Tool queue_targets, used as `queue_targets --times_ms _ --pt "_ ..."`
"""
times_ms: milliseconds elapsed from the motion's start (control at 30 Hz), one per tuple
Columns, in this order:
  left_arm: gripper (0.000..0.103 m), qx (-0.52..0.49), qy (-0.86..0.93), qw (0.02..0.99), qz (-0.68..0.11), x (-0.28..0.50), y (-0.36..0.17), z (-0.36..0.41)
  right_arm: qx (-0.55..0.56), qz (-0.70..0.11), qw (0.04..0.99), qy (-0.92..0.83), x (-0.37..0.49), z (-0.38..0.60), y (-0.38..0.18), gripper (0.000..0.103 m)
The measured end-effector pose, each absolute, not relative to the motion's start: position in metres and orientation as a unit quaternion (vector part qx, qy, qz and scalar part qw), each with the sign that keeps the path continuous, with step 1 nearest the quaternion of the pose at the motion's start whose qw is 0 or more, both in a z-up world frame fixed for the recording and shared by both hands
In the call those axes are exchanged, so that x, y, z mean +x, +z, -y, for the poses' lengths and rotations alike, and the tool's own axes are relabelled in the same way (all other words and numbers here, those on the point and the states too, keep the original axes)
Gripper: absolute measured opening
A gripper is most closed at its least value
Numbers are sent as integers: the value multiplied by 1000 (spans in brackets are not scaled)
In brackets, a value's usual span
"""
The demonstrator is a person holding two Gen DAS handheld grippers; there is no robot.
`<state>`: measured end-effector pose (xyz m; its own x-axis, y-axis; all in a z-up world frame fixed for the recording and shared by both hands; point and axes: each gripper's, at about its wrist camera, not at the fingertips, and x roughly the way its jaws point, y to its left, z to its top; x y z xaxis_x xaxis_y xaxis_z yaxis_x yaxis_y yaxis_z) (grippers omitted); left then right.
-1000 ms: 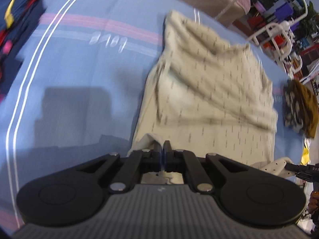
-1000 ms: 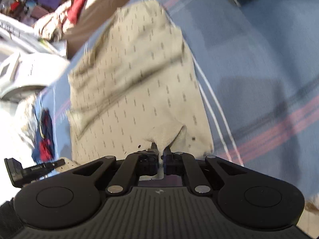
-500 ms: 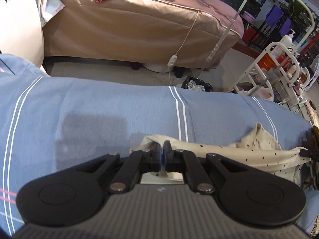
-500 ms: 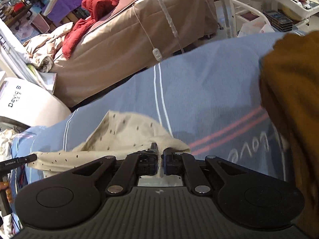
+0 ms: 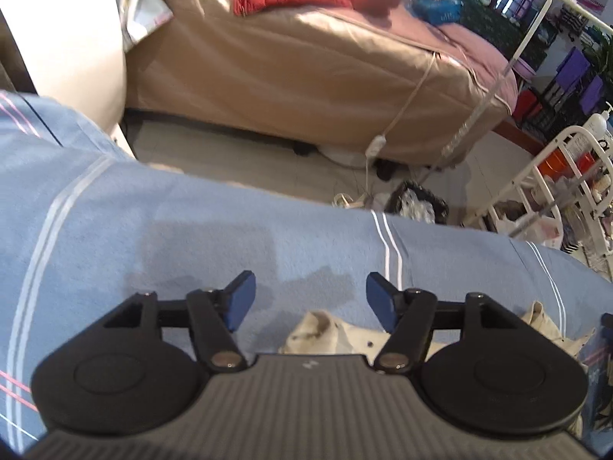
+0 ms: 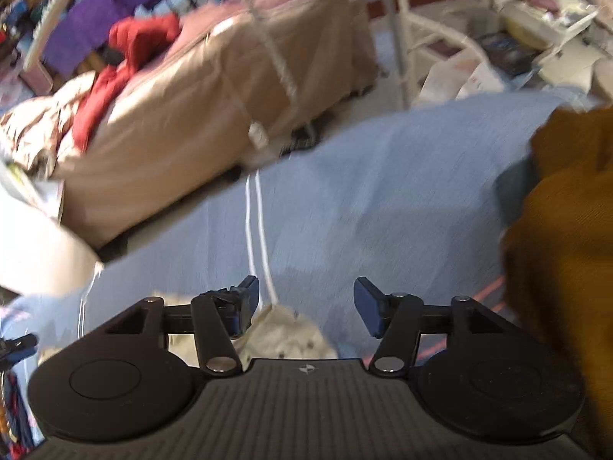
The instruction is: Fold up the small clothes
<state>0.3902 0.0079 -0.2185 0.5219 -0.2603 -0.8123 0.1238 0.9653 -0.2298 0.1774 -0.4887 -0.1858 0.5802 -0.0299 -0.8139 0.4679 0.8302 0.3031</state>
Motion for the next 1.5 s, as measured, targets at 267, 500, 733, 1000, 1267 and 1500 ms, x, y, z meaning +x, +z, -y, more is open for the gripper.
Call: queue_targets --times_ms 267,500,733,1000,1267,1500 --pt "31 116 -304 807 -494 310 -227 68 103 -461 880 54 159 416 -181 45" --pt "29 100 -255 822 -500 329 -263 100 31 -519 850 90 188 373 -226 38" --pt "61 100 -156 877 -444 387 -244 98 10 -491 870 44 234 389 -217 41" --pt "66 44 -182 886 -423 350 -204 67 75 -447 891 11 215 423 -186 64" --pt "68 -81 -276 803 -521 180 -236 103 181 -466 865 -37 111 441 -178 92" --pt "68 -159 -233 757 -590 106 -285 169 162 -474 865 -21 68 435 -185 91"
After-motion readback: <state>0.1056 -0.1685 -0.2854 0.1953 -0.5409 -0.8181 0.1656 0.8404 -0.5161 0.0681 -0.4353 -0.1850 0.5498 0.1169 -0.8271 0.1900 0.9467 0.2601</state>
